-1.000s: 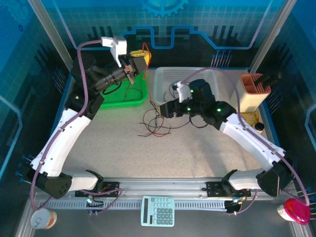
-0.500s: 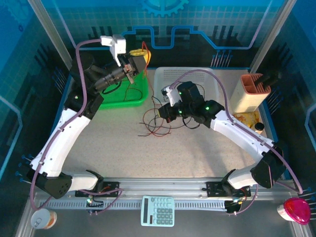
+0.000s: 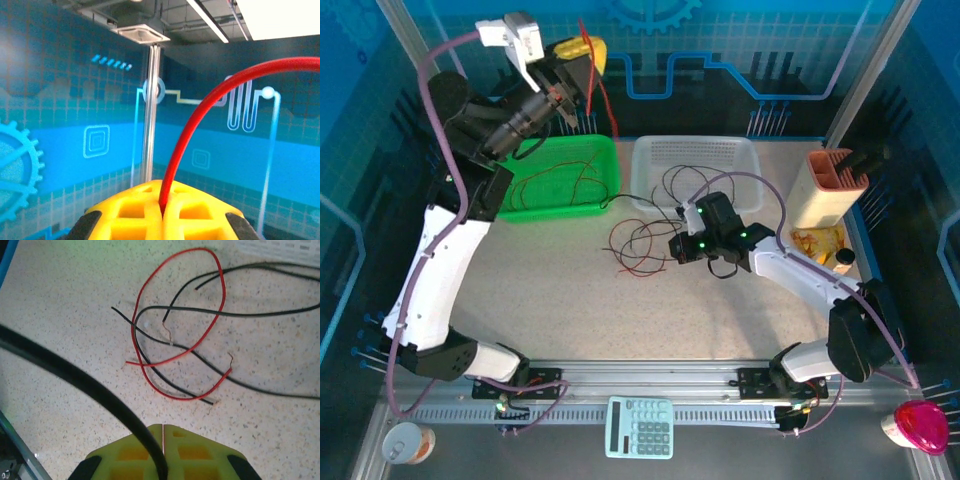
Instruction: Untangle the cables
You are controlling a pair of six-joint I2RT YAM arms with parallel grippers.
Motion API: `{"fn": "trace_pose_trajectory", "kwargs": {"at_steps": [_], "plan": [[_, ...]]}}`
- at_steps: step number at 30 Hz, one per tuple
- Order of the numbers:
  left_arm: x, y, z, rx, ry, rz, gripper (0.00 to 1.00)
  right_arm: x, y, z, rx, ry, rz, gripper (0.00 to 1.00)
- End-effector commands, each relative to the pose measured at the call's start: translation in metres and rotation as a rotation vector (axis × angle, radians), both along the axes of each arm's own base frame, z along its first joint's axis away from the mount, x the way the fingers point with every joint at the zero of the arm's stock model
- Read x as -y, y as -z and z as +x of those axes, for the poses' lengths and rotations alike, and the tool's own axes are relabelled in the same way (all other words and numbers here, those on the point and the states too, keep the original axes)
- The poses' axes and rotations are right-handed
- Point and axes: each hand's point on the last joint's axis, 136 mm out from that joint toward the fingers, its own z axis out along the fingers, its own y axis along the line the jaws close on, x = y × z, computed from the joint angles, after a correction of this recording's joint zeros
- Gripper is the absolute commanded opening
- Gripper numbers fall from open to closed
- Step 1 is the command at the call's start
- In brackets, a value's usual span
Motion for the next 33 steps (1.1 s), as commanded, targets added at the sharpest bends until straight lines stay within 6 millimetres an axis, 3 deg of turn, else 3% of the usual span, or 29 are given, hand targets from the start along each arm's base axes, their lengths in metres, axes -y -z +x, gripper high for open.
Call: {"fn": "trace_pose_trajectory", "kwargs": {"at_steps": [1,7,10,14,19,24,30,33], "plan": [[-0.012,-0.022,-0.009,0.084,-0.077,0.000,0.00,0.006,-0.020,-0.001,0.042,0.025,0.029,0.00],[-0.025,-0.022,0.002,0.123,-0.209,0.044,0.00,0.014,-0.056,-0.009,0.096,0.022,0.036,0.00],[-0.037,-0.021,0.013,0.119,-0.274,0.049,0.00,0.028,-0.065,-0.012,0.122,0.044,-0.001,0.00],[-0.057,-0.019,0.027,0.092,-0.342,0.032,0.00,0.063,-0.058,-0.016,0.109,0.135,-0.028,0.00],[-0.085,-0.019,0.038,0.067,-0.405,-0.028,0.00,0.124,-0.045,-0.022,0.065,0.385,-0.008,0.00],[-0.103,-0.012,0.047,0.045,-0.466,-0.037,0.00,0.171,-0.045,-0.028,0.047,0.583,0.009,0.00],[-0.126,-0.001,0.063,0.016,-0.550,-0.042,0.00,0.202,-0.057,-0.031,0.060,0.723,0.041,0.00],[-0.138,0.006,0.074,-0.001,-0.590,-0.037,0.00,0.205,-0.064,-0.030,0.077,0.730,0.065,0.00]]}}
